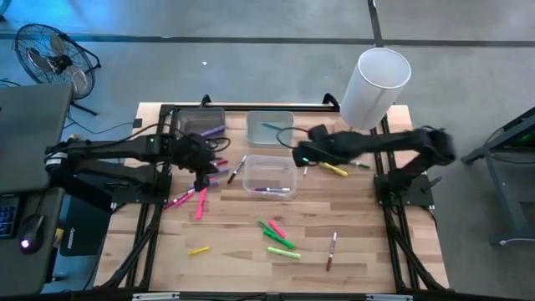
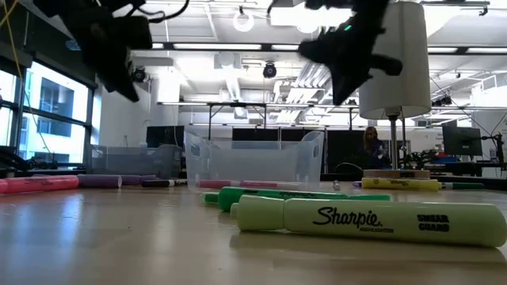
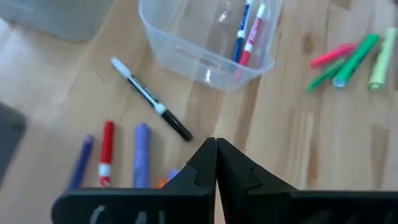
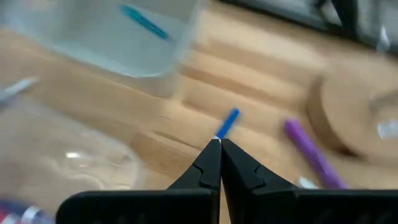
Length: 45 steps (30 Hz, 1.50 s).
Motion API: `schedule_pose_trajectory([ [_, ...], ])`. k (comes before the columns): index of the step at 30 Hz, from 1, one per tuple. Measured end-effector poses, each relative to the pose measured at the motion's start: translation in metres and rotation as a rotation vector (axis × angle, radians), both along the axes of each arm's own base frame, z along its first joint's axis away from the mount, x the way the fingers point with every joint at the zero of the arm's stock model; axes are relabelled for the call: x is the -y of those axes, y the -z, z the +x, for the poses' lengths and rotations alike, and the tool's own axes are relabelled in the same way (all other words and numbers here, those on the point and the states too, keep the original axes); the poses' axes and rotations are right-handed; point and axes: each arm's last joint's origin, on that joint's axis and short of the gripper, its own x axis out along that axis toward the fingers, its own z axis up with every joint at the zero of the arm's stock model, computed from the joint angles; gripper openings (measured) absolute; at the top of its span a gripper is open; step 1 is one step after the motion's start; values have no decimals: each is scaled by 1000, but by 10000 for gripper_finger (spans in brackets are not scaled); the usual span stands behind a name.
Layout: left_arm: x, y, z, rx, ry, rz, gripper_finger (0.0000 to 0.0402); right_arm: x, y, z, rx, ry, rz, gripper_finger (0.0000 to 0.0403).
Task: Pick & Place Markers
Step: Put the blue marker into the white bin
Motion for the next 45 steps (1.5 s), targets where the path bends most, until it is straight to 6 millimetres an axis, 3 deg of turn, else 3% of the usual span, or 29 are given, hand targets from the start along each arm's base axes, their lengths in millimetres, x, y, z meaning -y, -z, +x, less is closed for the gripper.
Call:
schedule_pose_trajectory([
  [3,-6,-1,-1,17,28,22,0,21,18,17,-85,145,101,7],
  [8,-12,0,-3,13,65,9,0,42,49,32,-127,197,228,50],
  [15,-13,0,-3,19,100,-10,0,55,76,26,-63,274,264,136],
  [20,-13,0,-3,21,128,-6,0,63,98,17,-26,304,292,159],
  [33,-13,0,-3,24,129,-4,0,67,137,-2,74,326,346,91],
  [40,-13,0,-3,30,124,-4,0,65,141,-6,31,305,352,30],
  [45,-13,0,-3,31,124,-6,0,61,137,-6,22,268,333,26],
])
